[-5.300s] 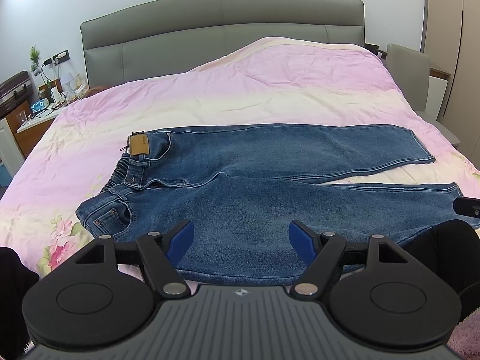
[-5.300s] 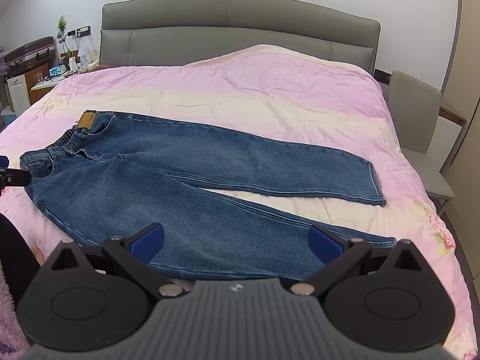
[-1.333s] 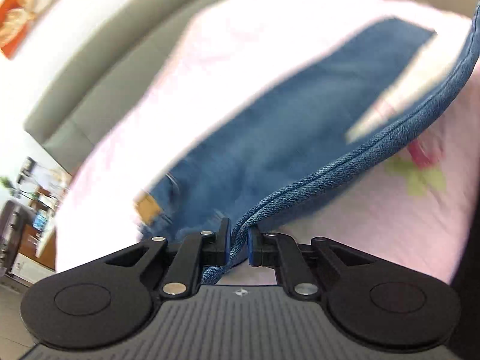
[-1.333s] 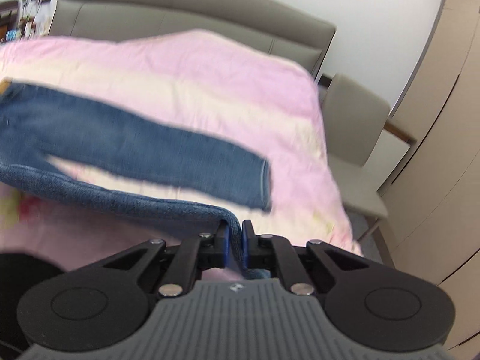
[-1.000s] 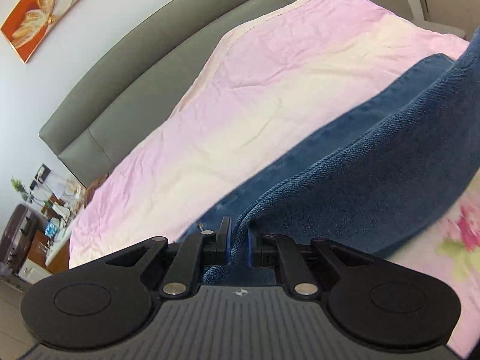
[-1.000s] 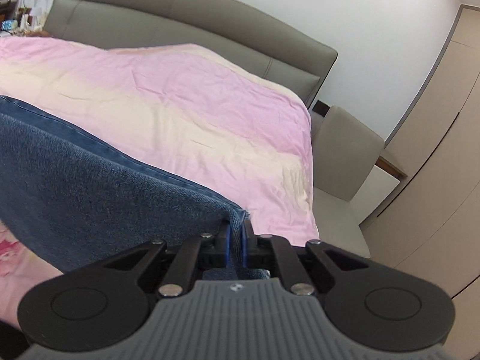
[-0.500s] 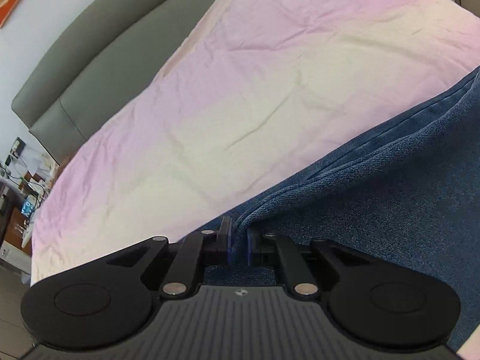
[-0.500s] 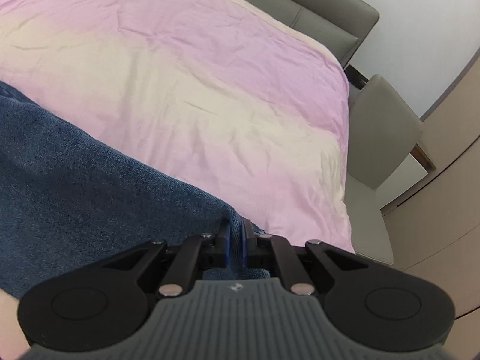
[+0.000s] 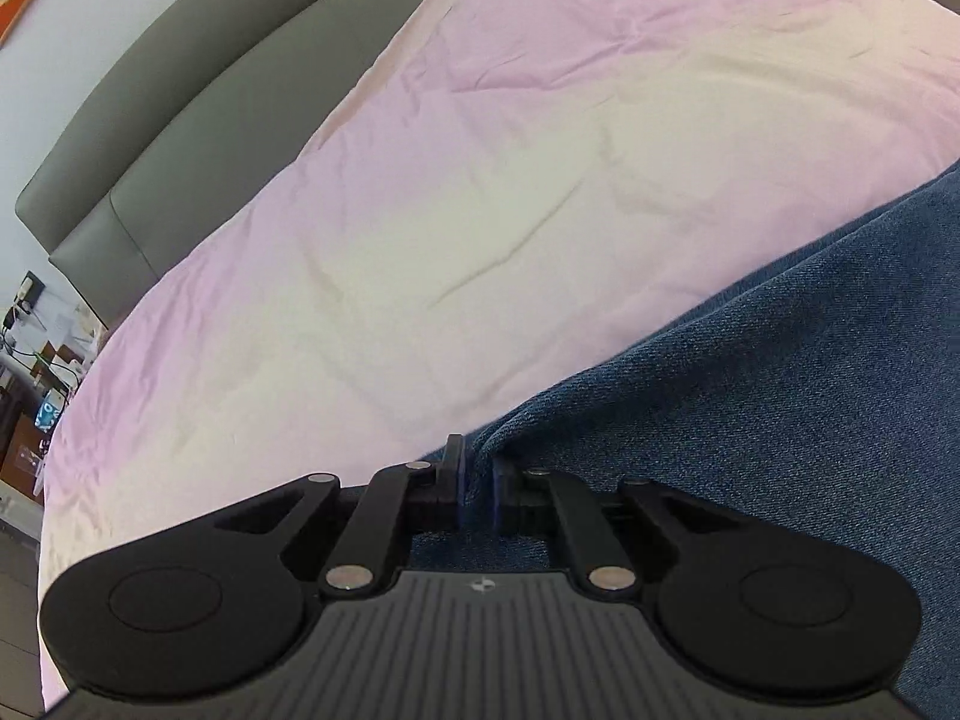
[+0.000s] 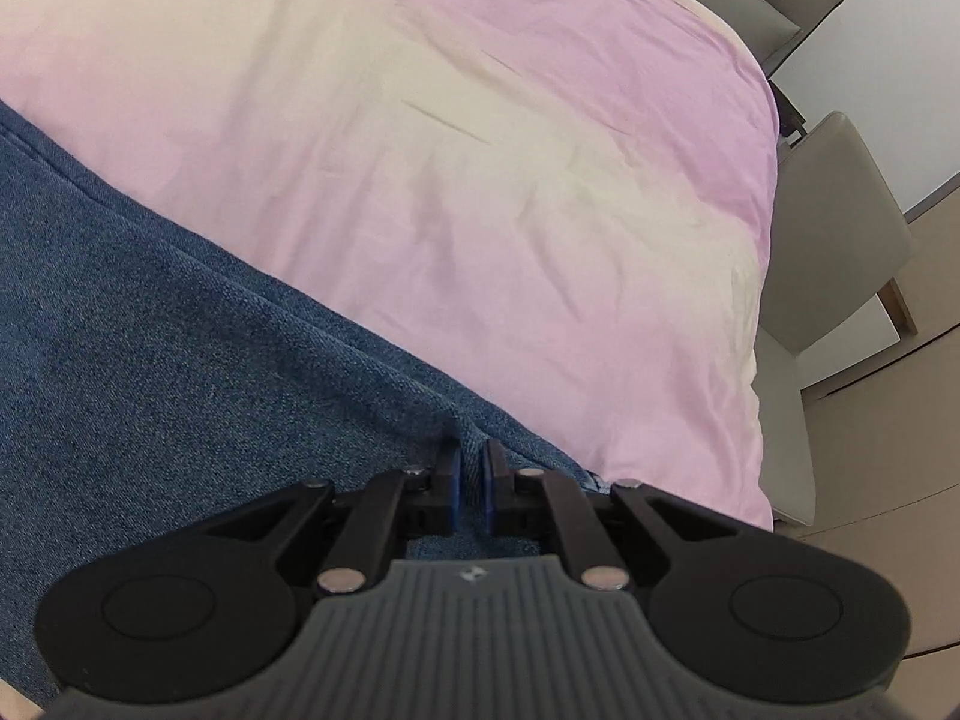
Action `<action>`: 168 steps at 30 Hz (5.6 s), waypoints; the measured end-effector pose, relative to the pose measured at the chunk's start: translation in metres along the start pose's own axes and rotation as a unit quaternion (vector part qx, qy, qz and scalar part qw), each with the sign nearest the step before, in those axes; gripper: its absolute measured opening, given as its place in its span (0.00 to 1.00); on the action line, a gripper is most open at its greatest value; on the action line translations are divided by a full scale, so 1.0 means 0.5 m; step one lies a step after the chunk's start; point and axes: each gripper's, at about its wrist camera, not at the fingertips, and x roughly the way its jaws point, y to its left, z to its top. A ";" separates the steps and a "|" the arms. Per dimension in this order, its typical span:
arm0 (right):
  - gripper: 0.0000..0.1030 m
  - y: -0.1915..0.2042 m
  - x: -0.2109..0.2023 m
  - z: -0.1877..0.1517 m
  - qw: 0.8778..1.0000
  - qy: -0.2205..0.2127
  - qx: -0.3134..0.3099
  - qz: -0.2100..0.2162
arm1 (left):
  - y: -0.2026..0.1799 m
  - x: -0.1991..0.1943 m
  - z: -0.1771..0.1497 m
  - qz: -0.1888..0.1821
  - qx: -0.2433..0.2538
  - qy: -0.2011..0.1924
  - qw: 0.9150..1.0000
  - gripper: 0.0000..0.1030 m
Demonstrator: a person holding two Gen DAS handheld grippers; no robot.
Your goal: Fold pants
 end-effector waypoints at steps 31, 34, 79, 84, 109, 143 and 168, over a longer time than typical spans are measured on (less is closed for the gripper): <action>0.65 0.097 -0.193 -0.155 0.990 -0.026 0.115 0.073 | 0.361 -0.158 -0.271 -0.056 -0.305 0.073 0.948 0.67; 0.65 0.104 -0.211 -0.198 0.988 -0.023 0.134 0.072 | 0.430 -0.167 -0.345 -0.053 -0.401 0.074 0.911 0.67; 0.49 -0.152 -0.126 -0.455 0.807 -0.023 0.576 0.128 | 0.442 -0.007 -0.465 -0.029 -0.511 0.114 0.851 0.52; 0.37 -0.155 -0.077 -0.417 0.802 -0.021 0.581 0.137 | 0.442 -0.007 -0.463 -0.021 -0.511 0.116 0.851 0.52; 0.34 -0.164 -0.063 -0.407 0.849 0.004 0.524 0.065 | 0.457 -0.015 -0.452 -0.019 -0.519 0.127 0.845 0.70; 0.41 -0.107 0.010 -0.476 0.733 -0.064 0.655 0.173 | 0.094 -0.142 -0.445 -0.213 -0.507 0.067 0.832 0.57; 0.06 -0.147 -0.369 -0.612 0.776 -0.106 0.612 0.114 | 0.144 -0.286 -0.421 -0.213 -0.446 0.128 0.860 0.18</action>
